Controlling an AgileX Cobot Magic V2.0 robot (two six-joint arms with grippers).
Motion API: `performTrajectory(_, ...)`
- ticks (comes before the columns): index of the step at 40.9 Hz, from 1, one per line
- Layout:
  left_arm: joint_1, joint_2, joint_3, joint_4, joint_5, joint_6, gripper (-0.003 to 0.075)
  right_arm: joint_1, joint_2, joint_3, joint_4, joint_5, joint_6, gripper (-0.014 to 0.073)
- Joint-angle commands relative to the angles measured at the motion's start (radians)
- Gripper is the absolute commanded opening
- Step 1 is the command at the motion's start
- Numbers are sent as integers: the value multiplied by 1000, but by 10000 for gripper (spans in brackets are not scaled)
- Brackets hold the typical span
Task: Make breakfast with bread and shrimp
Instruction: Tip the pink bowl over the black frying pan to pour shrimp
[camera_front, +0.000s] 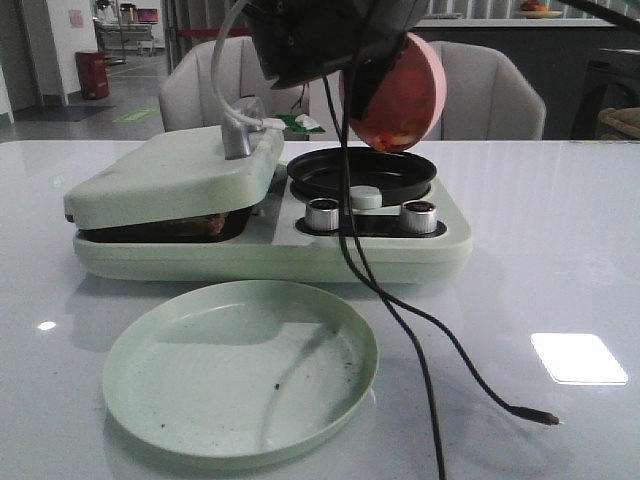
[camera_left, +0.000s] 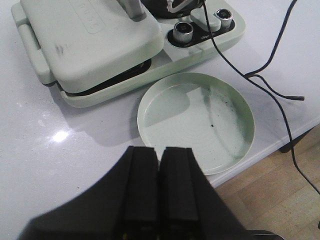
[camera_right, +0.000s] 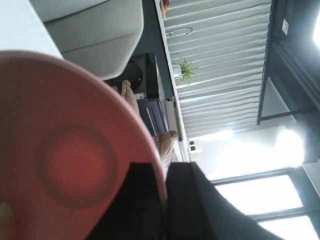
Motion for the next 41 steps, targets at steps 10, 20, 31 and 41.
performTrajectory(10,-8,0,-28,-18,-65,-10,101,3,-91,-85,-112,97,-10,20)
performTrajectory(20,-8,0,-28,-18,-65,-10,101,26,-80,-161,-72,64,-42,20)
performTrajectory(31,-8,0,-28,-18,-65,-10,101,36,-78,-85,-112,117,-117,20)
performTrajectory(41,-8,0,-28,-18,-65,-10,101,38,-125,-85,-112,114,-122,20)
